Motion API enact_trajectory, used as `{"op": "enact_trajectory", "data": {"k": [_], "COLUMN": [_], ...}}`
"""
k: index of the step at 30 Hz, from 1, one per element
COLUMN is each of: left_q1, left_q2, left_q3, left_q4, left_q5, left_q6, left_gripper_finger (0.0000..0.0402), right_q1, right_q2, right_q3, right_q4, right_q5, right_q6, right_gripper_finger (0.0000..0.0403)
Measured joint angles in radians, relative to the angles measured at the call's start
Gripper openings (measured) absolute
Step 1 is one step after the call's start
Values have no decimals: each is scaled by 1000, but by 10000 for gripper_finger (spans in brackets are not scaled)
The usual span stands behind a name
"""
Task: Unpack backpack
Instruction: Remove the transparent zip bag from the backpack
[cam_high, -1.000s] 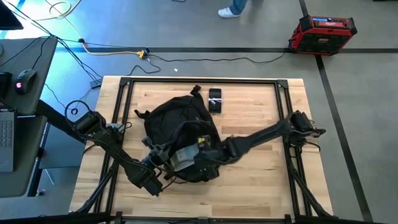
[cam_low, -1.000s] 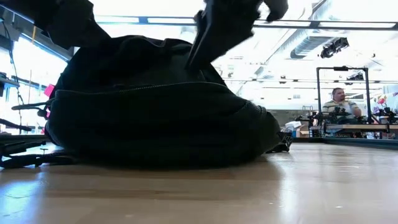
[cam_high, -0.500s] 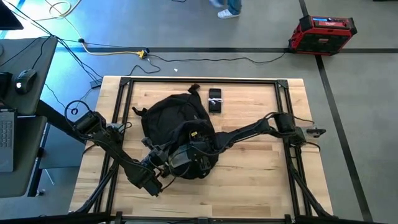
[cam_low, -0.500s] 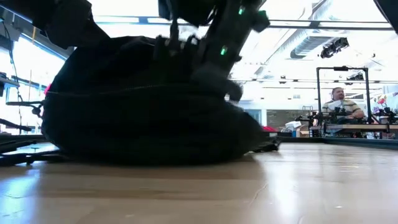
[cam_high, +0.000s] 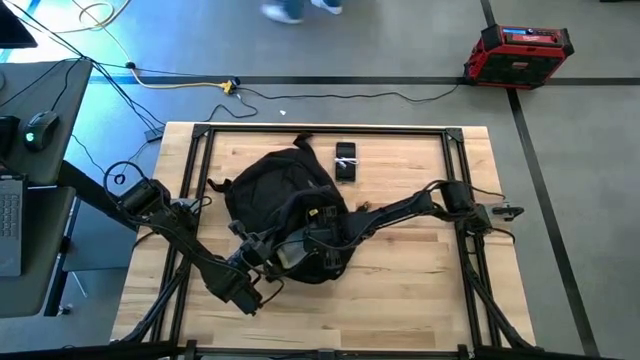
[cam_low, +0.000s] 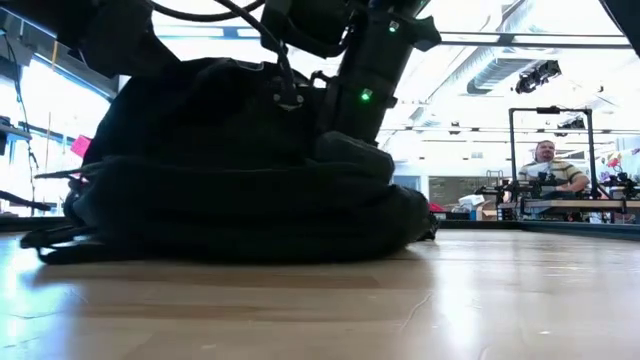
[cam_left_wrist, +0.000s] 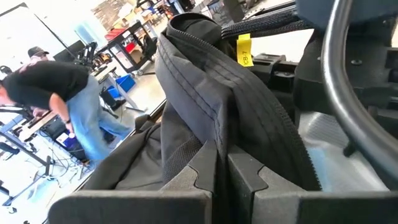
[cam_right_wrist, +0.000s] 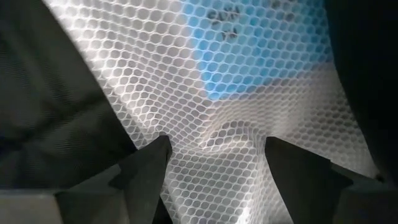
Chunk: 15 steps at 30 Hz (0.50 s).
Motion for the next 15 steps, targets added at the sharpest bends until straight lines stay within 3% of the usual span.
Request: {"op": "enact_trajectory", "data": {"k": [4,9,12,15], "left_q1": [1,1,1,1], "left_q2": [0,0,0,0], "left_q3": [0,0,0,0], "left_q4": [0,2,4,6], "left_q5": [0,1,7,8], "left_q6": [0,-1,6,7], "left_gripper_finger": [0,0,0,0], "right_q1": [-23,-65,-82,-91], "right_q2": [0,3,14,42], "right_q3": [0,-1,0,0], "right_q4": [-18,-16,-1,22], "right_q5": [-11,-108,-108,-102], "right_q6": [14,13,5,-5], "right_gripper_finger": [262,248,210,147]}}
